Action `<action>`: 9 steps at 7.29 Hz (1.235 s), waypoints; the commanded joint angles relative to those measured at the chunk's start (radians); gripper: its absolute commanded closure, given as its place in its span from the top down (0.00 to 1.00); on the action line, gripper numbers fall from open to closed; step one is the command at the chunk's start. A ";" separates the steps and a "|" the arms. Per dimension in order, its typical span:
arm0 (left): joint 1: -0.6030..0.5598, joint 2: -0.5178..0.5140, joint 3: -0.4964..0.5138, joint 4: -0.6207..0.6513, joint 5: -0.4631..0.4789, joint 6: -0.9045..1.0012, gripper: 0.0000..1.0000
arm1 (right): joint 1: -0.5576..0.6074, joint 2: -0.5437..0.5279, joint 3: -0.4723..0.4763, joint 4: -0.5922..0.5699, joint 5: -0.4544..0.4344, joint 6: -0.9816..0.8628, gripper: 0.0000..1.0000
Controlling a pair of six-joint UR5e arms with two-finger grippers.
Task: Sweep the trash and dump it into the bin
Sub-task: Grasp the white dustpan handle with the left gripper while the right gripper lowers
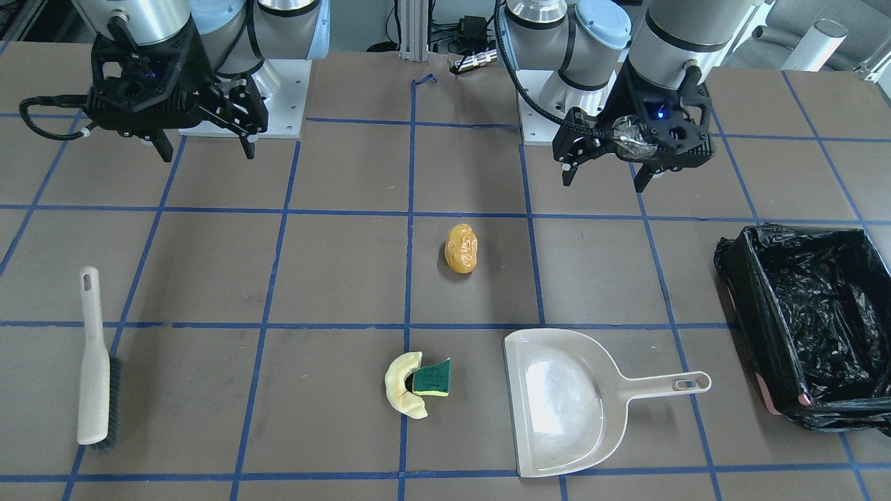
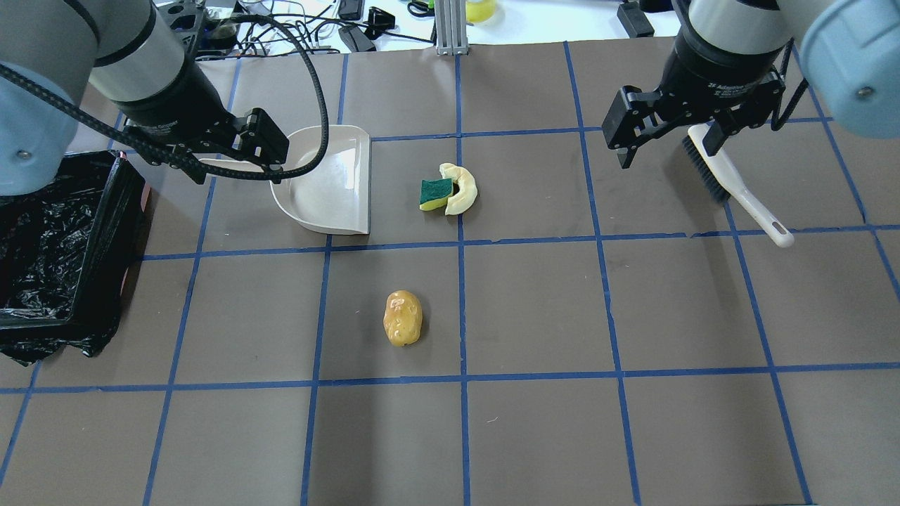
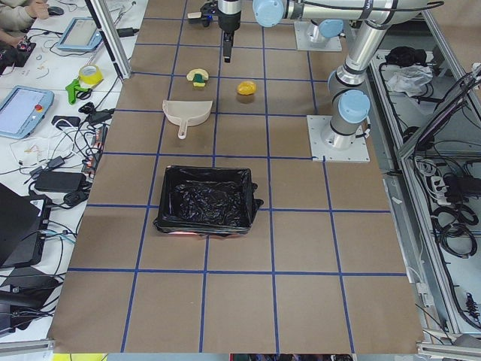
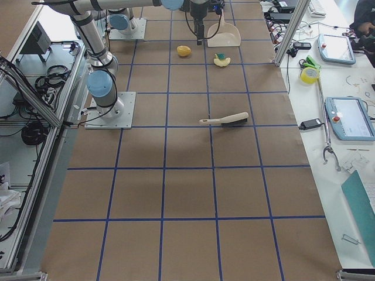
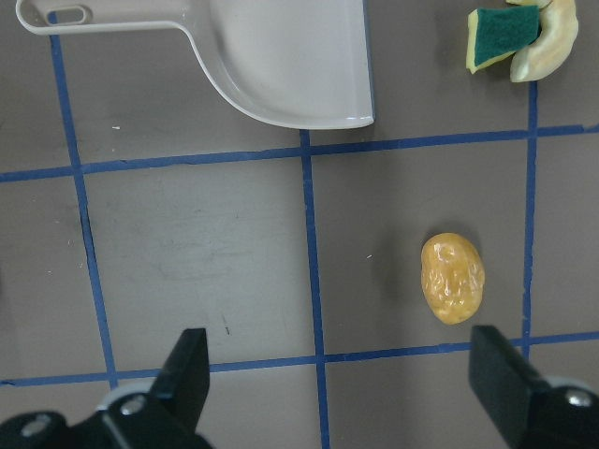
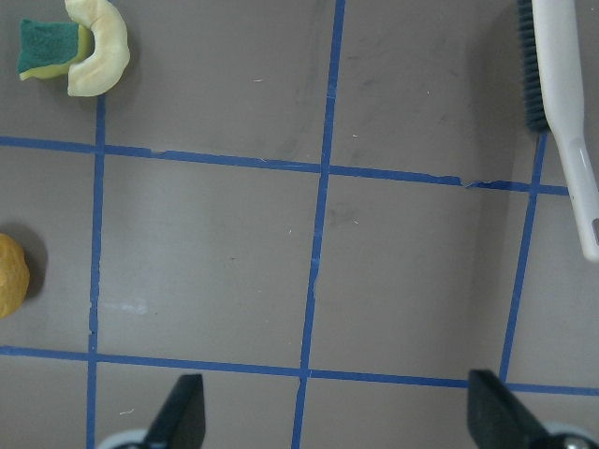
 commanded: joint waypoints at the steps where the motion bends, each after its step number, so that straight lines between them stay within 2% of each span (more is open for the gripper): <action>1: 0.000 0.002 -0.002 -0.023 0.006 0.001 1.00 | 0.000 0.002 0.000 -0.003 0.001 0.001 1.00; 4: 0.015 -0.001 0.000 -0.037 0.009 0.001 1.00 | -0.035 0.037 0.009 -0.039 -0.005 -0.014 1.00; 6: 0.035 -0.027 0.006 -0.004 0.007 -0.043 1.00 | -0.159 0.075 0.037 -0.043 -0.010 -0.257 1.00; 7: 0.081 -0.044 -0.003 0.045 0.006 -0.193 1.00 | -0.239 0.122 0.055 -0.083 -0.036 -0.374 1.00; 8: 0.100 -0.054 -0.002 0.074 0.006 -0.307 1.00 | -0.296 0.164 0.080 -0.167 -0.053 -0.539 1.00; 9: 0.109 -0.067 -0.002 0.187 0.011 -0.412 1.00 | -0.351 0.201 0.118 -0.268 -0.053 -0.665 1.00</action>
